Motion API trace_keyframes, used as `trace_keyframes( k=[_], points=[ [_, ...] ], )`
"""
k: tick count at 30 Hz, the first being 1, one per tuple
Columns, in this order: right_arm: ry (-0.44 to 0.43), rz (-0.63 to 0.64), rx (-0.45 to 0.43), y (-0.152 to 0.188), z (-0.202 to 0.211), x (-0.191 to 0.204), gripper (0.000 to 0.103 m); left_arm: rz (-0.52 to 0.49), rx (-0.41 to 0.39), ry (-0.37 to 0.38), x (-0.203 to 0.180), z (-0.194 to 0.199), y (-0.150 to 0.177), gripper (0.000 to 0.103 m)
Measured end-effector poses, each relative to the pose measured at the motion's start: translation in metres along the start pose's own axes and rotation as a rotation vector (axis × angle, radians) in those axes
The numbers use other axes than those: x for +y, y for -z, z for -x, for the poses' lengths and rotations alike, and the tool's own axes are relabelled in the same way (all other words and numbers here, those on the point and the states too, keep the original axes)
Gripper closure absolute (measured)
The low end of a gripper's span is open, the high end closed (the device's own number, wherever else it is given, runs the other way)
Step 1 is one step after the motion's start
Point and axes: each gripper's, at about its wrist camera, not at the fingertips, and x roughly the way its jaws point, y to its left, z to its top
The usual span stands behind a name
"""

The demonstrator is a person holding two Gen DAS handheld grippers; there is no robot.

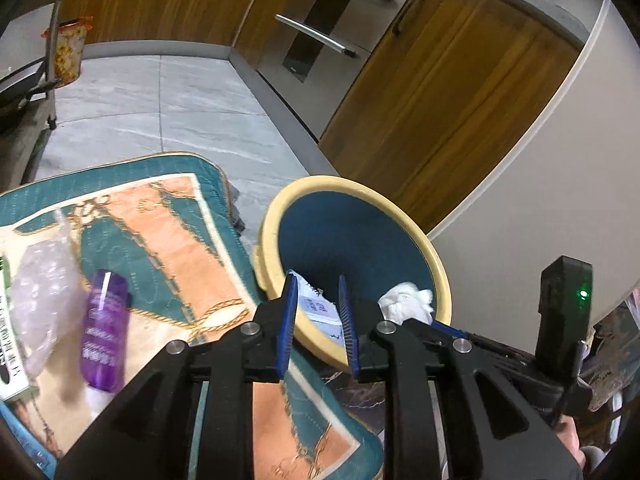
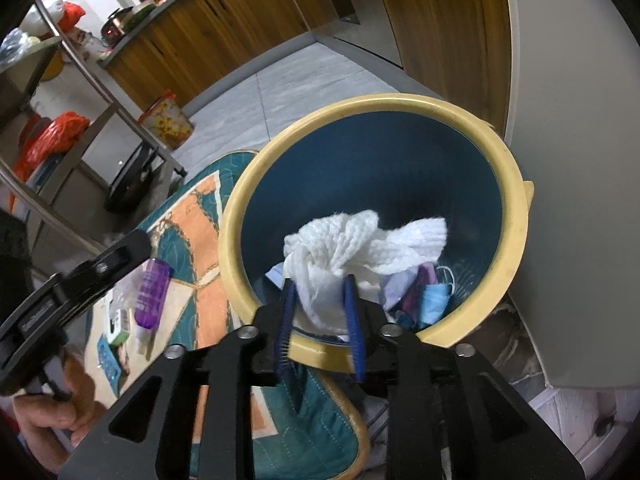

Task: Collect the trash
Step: 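Carry the wipe pack and tissue over the bin and release both, then grasp the blue blister pack with the left tool while the right tool grasps the clear plastic bag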

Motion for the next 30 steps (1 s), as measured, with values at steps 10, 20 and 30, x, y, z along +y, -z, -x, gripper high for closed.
trace_keyframes(
  k=[10, 20, 30],
  points=[
    [-0.014, 0.015, -0.021, 0.001, 0.008, 0.01, 0.055, -0.011, -0.038, -0.094, 0.026, 0.052, 0.006, 0.08],
    [-0.069, 0.071, -0.022, 0.0, 0.007, 0.048, 0.053, 0.004, -0.08, -0.214, 0.07, 0.115, 0.018, 0.06],
    [-0.119, 0.166, -0.004, 0.007, -0.002, 0.101, 0.046, 0.013, -0.082, -0.333, 0.115, 0.165, 0.042, 0.044]
  ],
)
